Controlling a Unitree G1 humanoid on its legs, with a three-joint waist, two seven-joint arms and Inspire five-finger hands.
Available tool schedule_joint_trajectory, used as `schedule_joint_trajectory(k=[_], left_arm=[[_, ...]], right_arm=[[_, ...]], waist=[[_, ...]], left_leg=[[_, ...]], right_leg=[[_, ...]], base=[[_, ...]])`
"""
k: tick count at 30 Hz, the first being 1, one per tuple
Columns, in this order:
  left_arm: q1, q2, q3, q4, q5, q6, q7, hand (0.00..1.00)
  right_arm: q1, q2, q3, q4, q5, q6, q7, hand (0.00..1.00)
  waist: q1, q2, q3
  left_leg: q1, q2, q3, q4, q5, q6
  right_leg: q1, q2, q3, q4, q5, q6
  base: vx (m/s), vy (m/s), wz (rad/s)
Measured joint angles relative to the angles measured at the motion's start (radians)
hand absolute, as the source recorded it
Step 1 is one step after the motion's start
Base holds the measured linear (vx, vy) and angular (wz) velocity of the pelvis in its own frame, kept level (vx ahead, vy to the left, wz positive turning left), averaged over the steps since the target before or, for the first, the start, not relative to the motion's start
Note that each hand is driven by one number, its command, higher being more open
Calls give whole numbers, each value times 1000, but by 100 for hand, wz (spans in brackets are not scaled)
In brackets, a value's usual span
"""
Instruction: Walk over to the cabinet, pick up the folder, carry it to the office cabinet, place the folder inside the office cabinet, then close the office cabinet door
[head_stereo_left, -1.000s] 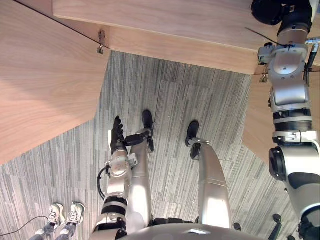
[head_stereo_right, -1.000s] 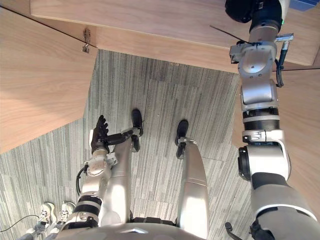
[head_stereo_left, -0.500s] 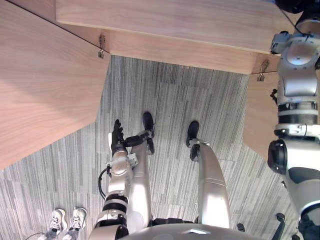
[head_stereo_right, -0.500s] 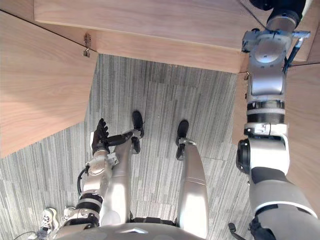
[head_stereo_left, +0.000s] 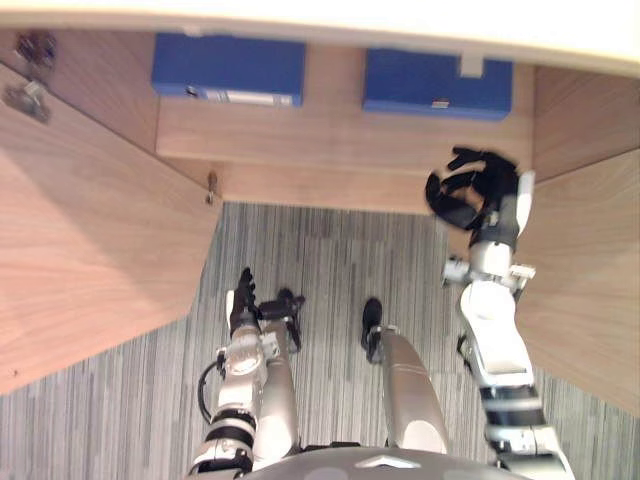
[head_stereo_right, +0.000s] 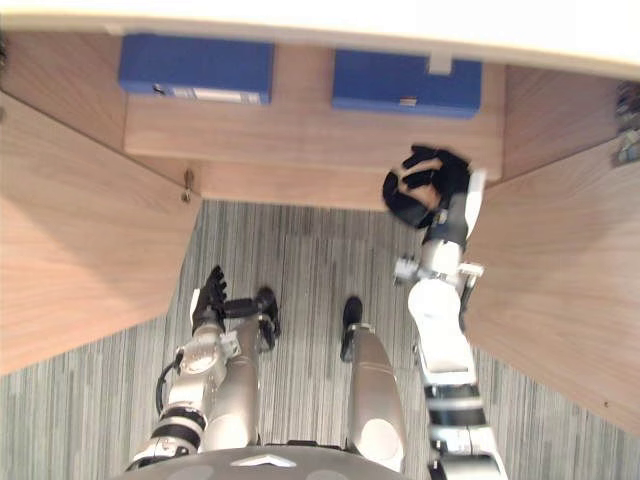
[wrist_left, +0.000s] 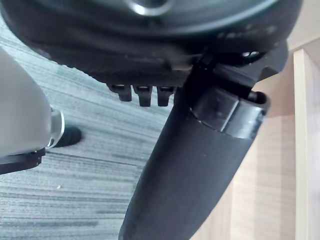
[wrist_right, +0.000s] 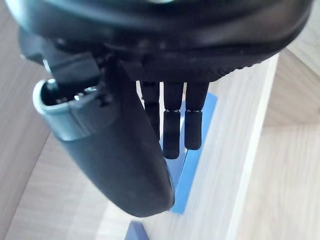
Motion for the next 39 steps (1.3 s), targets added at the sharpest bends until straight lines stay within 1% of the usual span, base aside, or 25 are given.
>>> schedule_joint_trajectory(k=[1,3,4,6,7,8,9,10,13,14,16,17,18,19,22,25,28,32,34,35,38,39], left_arm=[[7,0,0,15,8,2,-1,100],[26,1,1,97,27,4,-2,100],[30,2,1,118,42,6,-2,100],[45,27,0,204,71,13,-8,100],[45,32,0,228,78,15,-11,100],[45,42,0,260,89,21,-13,100],[45,50,0,279,93,27,-13,100],[46,54,1,287,95,31,-13,100],[60,82,3,315,110,37,-12,100],[60,83,4,316,111,37,-12,100],[76,83,5,320,111,37,-13,100],[80,83,5,324,112,37,-13,100],[86,83,5,334,120,38,-13,100],[85,83,5,345,121,38,-13,100],[92,83,4,358,123,49,-14,100],[107,82,2,371,129,56,-17,100],[114,86,3,387,130,60,-21,100],[120,88,11,394,130,65,-21,100],[117,88,35,410,129,76,-20,100],[117,87,38,415,129,77,-19,100],[117,85,41,427,130,78,-20,100],[117,84,41,430,130,78,-21,100]], right_arm=[[27,10,10,0,0,-2,12,100],[131,41,52,12,-5,-31,60,100],[151,51,60,24,-13,-37,73,100],[177,71,85,152,-47,-65,114,100],[177,76,85,196,-53,-67,121,100],[170,83,77,290,-78,-67,130,100],[158,85,75,387,-85,-65,136,100],[153,85,75,437,-87,-62,141,100],[150,99,51,714,-119,-38,156,100],[150,101,45,734,-120,-33,156,100],[152,107,-12,871,-119,-6,155,100],[152,106,-26,892,-119,3,154,100],[165,106,-51,927,-118,13,151,100],[173,103,-71,947,-118,17,147,100],[170,108,-120,987,-98,21,138,100],[172,109,-121,1002,-73,22,137,100],[173,116,-141,1014,-35,23,135,100],[183,133,-207,1024,70,27,127,100],[190,144,-243,1024,123,28,124,100],[193,146,-251,1024,140,27,122,100],[207,164,-309,1019,222,19,117,100],[216,170,-326,1014,270,16,110,100]], waist=[[-1,-1,-12],[-3,-4,-62],[-5,-6,-73],[-17,-23,-113],[-22,-25,-125],[-30,-26,-141],[-34,-25,-145],[-35,-24,-146],[-38,-16,-168],[-38,-15,-169],[-44,-2,-185],[-47,0,-189],[-49,3,-205],[-51,4,-211],[-53,-5,-218],[-56,-11,-230],[-57,-16,-240],[-58,-18,-255],[-58,-17,-258],[-58,-17,-258],[-59,-15,-267],[-59,-16,-271]], left_leg=[[20,0,3,-12,1,-1],[97,-4,15,-69,5,-6],[117,-7,19,-86,9,-9],[202,-22,32,-168,31,-16],[216,-27,32,-189,39,-17],[247,-35,35,-232,55,-19],[279,-40,37,-268,69,-22],[298,-42,38,-286,76,-22],[390,-54,51,-386,113,-33],[398,-55,52,-394,117,-33],[447,-64,61,-450,139,-34],[459,-67,63,-463,145,-36],[475,-71,68,-488,157,-35],[485,-73,70,-503,166,-33],[530,-82,81,-550,194,-31],[559,-91,85,-601,218,-38],[562,-103,89,-606,219,-36],[565,-116,95,-606,216,-31],[582,-117,119,-606,208,-29],[589,-117,127,-606,204,-30],[615,-113,179,-606,187,-32],[627,-110,203,-605,180,-34]], right_leg=[[22,2,1,-18,4,0],[103,8,3,-89,19,3],[122,8,3,-109,23,3],[201,8,8,-189,45,8],[215,8,7,-209,51,9],[245,7,5,-248,66,10],[276,8,4,-284,82,11],[294,9,4,-300,89,10],[364,16,5,-362,117,10],[370,16,6,-366,119,10],[399,16,15,-388,128,10],[406,16,16,-393,132,11],[410,16,22,-400,136,10],[415,16,24,-404,141,9],[443,16,32,-428,156,8],[443,18,40,-433,161,11],[443,9,49,-438,164,18],[446,-4,60,-445,170,26],[457,-2,86,-458,176,28],[461,-1,95,-461,181,23],[462,8,142,-462,186,26],[461,14,164,-464,187,26]], base=[[134,9,-9],[179,11,-9],[186,14,-9],[173,5,-6],[165,3,1],[138,11,3],[124,13,0],[72,11,-4],[50,3,-7],[35,-1,-8],[13,-2,-10],[-17,4,-14],[-27,3,-12],[-59,0,-14],[-93,-2,-9],[-144,10,-6],[-124,44,-5],[-49,45,-4],[3,38,-26],[16,27,-37],[41,19,-53],[68,11,-59]])
